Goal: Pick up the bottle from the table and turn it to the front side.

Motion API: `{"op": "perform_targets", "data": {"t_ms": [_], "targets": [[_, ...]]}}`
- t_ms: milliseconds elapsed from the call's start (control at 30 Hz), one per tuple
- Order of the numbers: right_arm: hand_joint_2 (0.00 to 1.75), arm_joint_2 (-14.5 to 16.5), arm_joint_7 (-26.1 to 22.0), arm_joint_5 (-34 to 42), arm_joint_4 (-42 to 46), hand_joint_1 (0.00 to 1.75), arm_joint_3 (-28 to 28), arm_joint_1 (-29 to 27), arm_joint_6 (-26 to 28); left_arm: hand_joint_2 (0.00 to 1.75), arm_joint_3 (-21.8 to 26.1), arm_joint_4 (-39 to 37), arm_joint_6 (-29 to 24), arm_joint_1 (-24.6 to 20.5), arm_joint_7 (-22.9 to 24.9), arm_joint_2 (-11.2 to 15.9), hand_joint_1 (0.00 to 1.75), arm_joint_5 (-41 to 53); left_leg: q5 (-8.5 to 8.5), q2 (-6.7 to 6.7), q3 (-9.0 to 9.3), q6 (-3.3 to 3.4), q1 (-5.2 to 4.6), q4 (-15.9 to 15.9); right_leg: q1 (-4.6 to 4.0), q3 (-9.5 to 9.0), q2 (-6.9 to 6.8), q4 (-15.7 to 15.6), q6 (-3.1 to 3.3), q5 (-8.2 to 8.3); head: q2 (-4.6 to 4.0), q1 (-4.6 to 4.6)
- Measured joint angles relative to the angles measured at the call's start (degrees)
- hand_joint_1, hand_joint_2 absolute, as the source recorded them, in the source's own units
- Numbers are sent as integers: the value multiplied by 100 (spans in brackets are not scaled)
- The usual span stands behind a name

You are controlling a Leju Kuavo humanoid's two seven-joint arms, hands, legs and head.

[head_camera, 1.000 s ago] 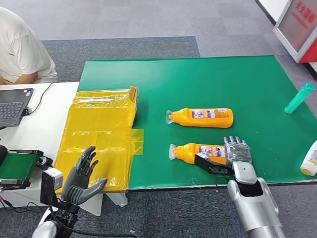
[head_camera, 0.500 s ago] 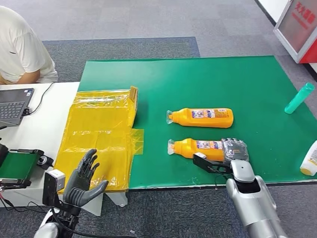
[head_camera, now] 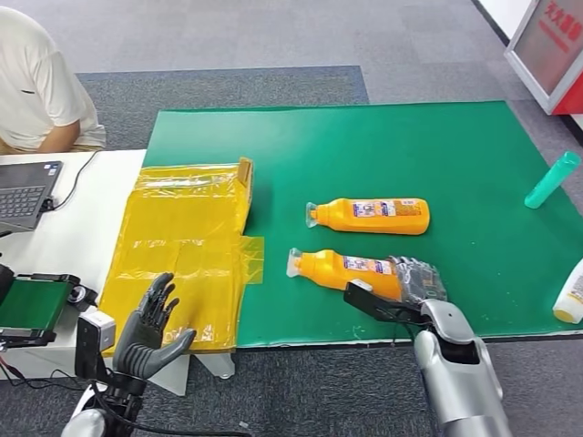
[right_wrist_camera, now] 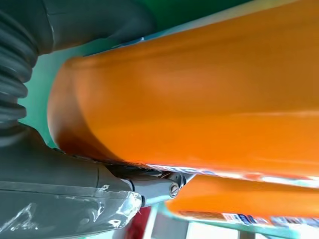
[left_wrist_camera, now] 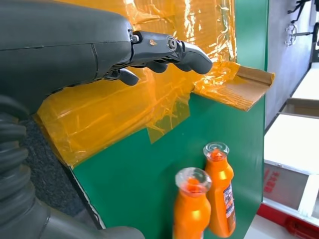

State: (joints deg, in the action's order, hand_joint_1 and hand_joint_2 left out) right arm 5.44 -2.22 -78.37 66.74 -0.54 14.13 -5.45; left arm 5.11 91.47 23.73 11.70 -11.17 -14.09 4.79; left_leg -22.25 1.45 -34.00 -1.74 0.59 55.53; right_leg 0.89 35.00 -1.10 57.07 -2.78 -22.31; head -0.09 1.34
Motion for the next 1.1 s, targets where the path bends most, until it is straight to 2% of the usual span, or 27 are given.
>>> {"op": "perform_targets", "data": {"t_ms": [167, 233, 333, 433, 600, 700, 867, 1100], "targets": [[175, 199, -40, 90, 298, 175, 235, -192, -63, 175, 9, 0, 0, 3, -3, 2, 0, -2, -1, -1, -18, 2, -1, 0, 3, 13, 0, 1, -4, -3, 0, 1], [175, 269, -196, 510, 368, 175, 348, -222, -209, 175, 15, 5, -10, 4, -16, 4, 0, 1, -3, -1, -23, 3, -3, 0, 5, 18, 0, 1, -5, -3, 0, 2], [175, 496, -611, 2339, 472, 175, 572, -293, -757, 175, 26, 71, -13, 6, -73, 18, 0, 4, -6, 0, -25, 1, -4, 0, 4, 24, 1, 1, -5, -4, -1, 0], [175, 703, -719, 4079, 658, 175, 593, -486, -1031, 175, 38, 191, -3, 6, -118, 42, 0, 8, -5, -5, -28, -1, -2, 0, 1, 25, -6, 2, -2, -13, 0, 0], [175, 806, -564, 5865, 1180, 175, 270, -889, -1087, 175, 53, 403, -42, -21, -122, 50, 0, 21, -9, -7, -30, -4, 0, 0, -2, 28, -6, 3, 2, -18, -1, 1], [175, 852, -579, 6668, 1428, 175, 2, -1098, -1072, 175, 16, 498, -128, -109, -180, 48, 0, -44, -9, -8, -33, -3, 0, 0, -1, 30, -6, 3, 1, -19, -1, 1], [175, 882, -644, 6702, 1800, 175, -631, -1140, -605, 175, -245, 777, -341, -484, -202, 52, 0, -377, -5, -8, -38, -6, 0, 0, -1, 38, -6, 3, 5, -12, 0, 1], [175, 883, -957, 5709, 1824, 175, -1447, -1184, 208, 175, -964, 981, -476, -826, 55, 53, 0, -310, -3, -8, -39, -4, 0, 0, -2, 39, -6, 3, 5, -12, 0, 0]]}}
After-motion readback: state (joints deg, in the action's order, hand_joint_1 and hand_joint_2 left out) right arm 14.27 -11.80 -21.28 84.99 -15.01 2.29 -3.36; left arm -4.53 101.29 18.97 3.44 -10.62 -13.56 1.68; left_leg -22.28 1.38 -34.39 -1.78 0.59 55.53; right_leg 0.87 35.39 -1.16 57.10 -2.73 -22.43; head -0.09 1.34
